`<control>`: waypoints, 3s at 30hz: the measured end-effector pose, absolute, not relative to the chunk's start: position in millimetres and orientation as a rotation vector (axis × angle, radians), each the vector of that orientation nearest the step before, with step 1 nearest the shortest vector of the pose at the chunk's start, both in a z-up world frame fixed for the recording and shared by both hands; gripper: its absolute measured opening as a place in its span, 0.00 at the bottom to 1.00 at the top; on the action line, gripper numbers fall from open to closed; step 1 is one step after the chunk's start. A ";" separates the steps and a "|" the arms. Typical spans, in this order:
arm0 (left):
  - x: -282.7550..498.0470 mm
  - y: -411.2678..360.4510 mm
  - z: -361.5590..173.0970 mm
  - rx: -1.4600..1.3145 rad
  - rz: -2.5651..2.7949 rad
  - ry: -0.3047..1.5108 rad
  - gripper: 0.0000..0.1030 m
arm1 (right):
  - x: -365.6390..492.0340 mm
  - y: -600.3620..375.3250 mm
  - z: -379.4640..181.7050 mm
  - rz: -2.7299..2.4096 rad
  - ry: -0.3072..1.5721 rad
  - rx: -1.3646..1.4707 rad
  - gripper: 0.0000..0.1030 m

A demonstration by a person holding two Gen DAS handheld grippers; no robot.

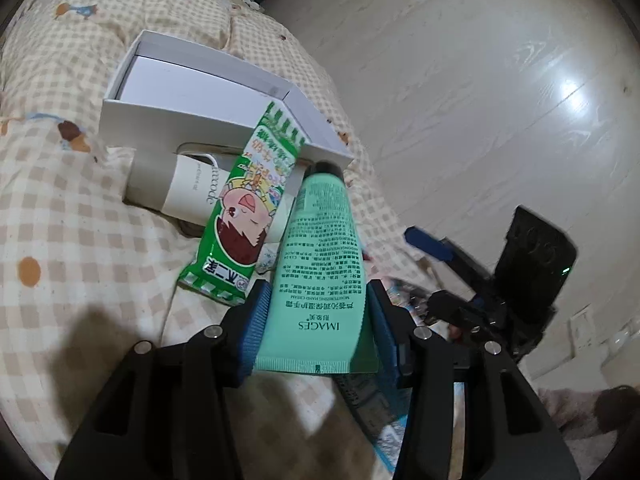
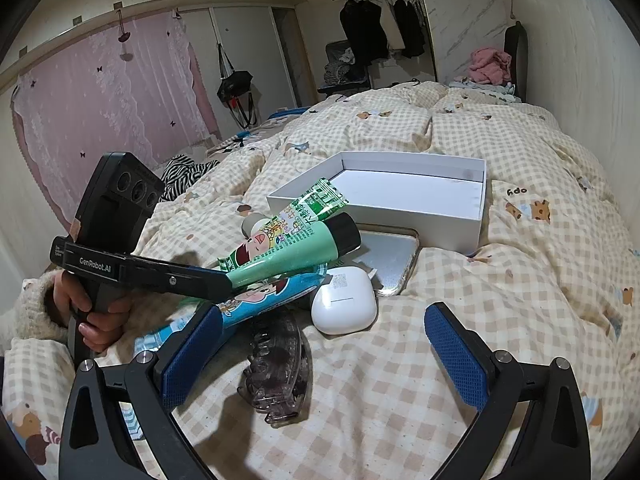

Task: Organize objects
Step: 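Pull the green tube out of the pile with the left gripper, then raise the green tube upright above the bed with the left gripper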

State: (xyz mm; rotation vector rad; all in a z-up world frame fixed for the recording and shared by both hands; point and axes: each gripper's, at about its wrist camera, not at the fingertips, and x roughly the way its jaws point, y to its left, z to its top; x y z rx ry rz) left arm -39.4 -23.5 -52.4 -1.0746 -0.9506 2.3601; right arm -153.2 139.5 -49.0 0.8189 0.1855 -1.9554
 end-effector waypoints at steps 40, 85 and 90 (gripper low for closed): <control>-34.2 37.2 -16.0 -1.143 2.674 -0.086 0.68 | -158.9 145.6 -51.3 -1.959 0.132 0.849 1.00; -59.7 -5.9 -24.3 -1.160 2.688 -0.474 0.11 | -157.7 149.7 -53.5 -1.944 0.110 0.891 1.00; -49.5 -8.3 -23.2 -1.081 2.718 -0.487 0.10 | -157.7 151.5 -53.1 -1.943 0.103 0.897 1.00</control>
